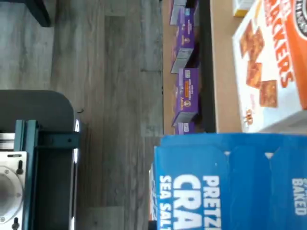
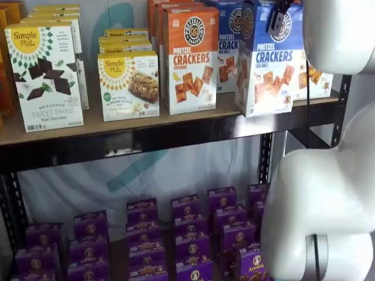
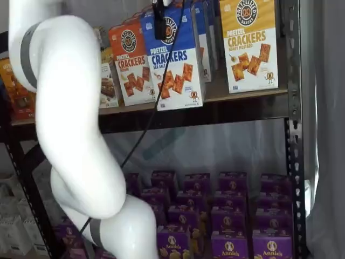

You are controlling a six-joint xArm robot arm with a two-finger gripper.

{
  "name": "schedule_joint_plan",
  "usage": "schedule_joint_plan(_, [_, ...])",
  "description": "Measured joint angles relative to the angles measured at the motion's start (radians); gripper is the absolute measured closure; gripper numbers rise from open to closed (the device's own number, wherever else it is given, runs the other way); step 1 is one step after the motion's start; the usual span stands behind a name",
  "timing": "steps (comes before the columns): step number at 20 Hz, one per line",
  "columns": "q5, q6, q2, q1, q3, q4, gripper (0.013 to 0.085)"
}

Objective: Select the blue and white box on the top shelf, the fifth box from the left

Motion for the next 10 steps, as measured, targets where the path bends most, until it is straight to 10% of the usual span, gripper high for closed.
schedule_joint_plan(10, [-0.019,-0.011,-0.088,-0.006,0.108,-0.001,0.0410])
